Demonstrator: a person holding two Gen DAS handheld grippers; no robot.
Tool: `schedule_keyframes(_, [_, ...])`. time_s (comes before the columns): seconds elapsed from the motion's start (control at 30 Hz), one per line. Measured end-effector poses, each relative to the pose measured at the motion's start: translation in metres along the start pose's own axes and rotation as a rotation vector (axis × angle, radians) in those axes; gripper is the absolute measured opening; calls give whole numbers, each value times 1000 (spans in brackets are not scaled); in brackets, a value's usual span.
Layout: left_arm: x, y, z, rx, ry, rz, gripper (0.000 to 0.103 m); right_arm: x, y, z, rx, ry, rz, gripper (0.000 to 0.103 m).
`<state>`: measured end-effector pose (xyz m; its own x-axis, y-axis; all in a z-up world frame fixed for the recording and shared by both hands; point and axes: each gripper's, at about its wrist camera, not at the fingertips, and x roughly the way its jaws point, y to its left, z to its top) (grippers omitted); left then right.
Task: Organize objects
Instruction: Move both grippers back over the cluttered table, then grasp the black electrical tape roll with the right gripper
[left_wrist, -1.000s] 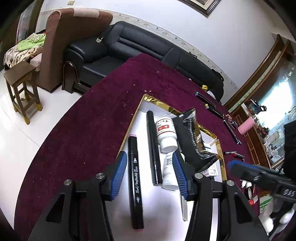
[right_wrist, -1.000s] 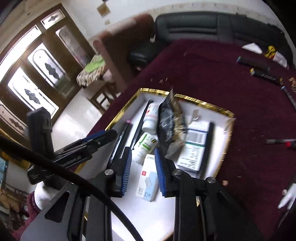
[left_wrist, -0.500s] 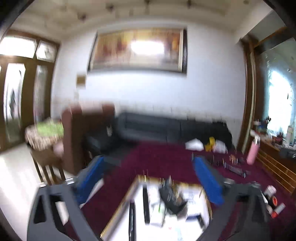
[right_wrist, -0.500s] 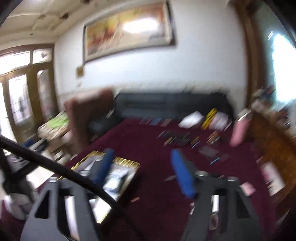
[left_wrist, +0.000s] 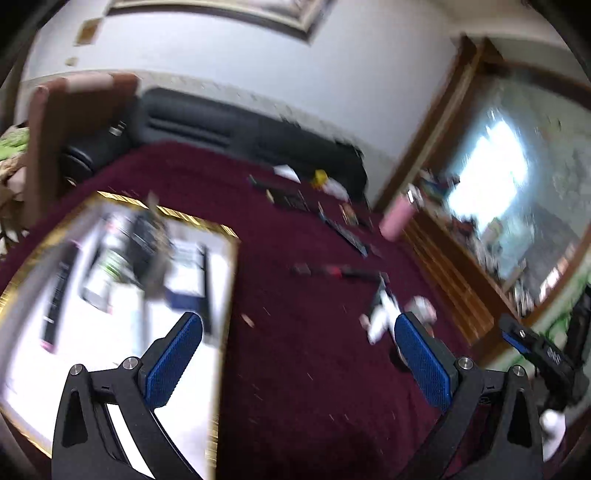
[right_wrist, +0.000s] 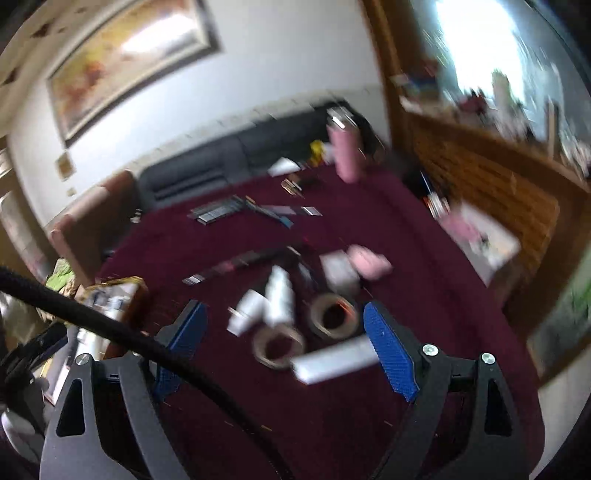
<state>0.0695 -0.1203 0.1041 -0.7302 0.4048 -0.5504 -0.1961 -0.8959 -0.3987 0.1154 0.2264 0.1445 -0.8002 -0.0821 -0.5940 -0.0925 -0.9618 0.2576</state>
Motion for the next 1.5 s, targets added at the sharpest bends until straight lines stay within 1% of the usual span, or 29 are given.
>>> schedule_keyframes(0.07, [12,-16,-11,33,68,-6,102,3,-27,-6,55,37,-12,87])
schedule_keyframes(0.13, [29,-29,-20,65,143,-8,102,6,-44,-12,83,67,-8,87])
schedule_keyframes(0.2, [44,-40,-28,89,207,2,102,12,-50,-16,81,97,-7,87])
schedule_keyframes(0.27, [58,-45,-36,88,262,6,101,21,-50,-19,49,139,-13,87])
schedule_keyframes(0.37, [76,-49,-49,75,333,36,101,38,-59,-22,40,182,-27,87])
schedule_keyframes(0.43, [87,-43,-57,55,374,38,101,46,-66,-20,45,186,-39,87])
schedule_keyframes(0.47, [86,-43,-59,65,354,41,101,50,-69,-17,47,187,-38,87])
schedule_keyframes(0.53, [87,-45,-62,81,355,55,101,57,-69,-9,30,196,-30,85])
schedule_keyframes(0.6, [85,-48,-66,107,342,70,101,64,-62,-4,-17,221,-6,80])
schedule_keyframes(0.63, [83,-49,-68,125,332,78,101,69,-55,-3,-53,238,10,75])
schedule_keyframes(0.67, [83,-52,-72,154,320,92,101,74,-49,-4,-86,254,18,65])
schedule_keyframes(0.73, [86,-59,-77,207,333,137,101,86,-36,-6,-157,287,4,54])
schedule_keyframes(0.8, [87,-62,-78,231,342,161,101,98,-26,-10,-219,305,-31,50])
schedule_keyframes(0.83, [88,-63,-79,243,346,174,101,104,-21,-13,-250,312,-53,46])
schedule_keyframes(0.87, [89,-65,-80,257,351,189,101,109,-18,-14,-271,317,-65,43])
schedule_keyframes(0.93, [93,-71,-83,297,365,227,101,118,-16,-16,-290,334,-80,40])
schedule_keyframes(0.97, [96,-75,-85,326,374,253,102,123,-16,-16,-288,345,-78,31])
schedule_keyframes(1.0, [97,-79,-86,348,374,269,102,129,-17,-17,-284,361,-75,27])
schedule_keyframes(1.07, [98,-78,-86,338,377,262,102,134,-19,-16,-273,368,-70,27])
schedule_keyframes(1.17, [99,-77,-87,347,379,254,102,130,-22,-15,-252,391,-56,27])
schedule_keyframes(1.2, [98,-77,-86,351,380,241,101,128,-24,-15,-249,399,-52,27])
schedule_keyframes(1.23, [97,-77,-85,349,379,206,100,125,-26,-17,-246,405,-51,27])
schedule_keyframes(1.27, [94,-76,-82,338,377,164,96,123,-28,-18,-240,410,-52,27])
schedule_keyframes(1.3, [90,-77,-78,312,378,96,88,119,-30,-20,-231,416,-51,27])
schedule_keyframes(1.37, [86,-82,-71,288,371,24,87,111,-37,-23,-203,424,-37,27])
schedule_keyframes(1.43, [93,-95,-65,329,372,22,87,104,-44,-26,-172,419,-14,27])
schedule_keyframes(1.5, [103,-107,-62,350,384,11,87,98,-49,-28,-147,406,13,28])
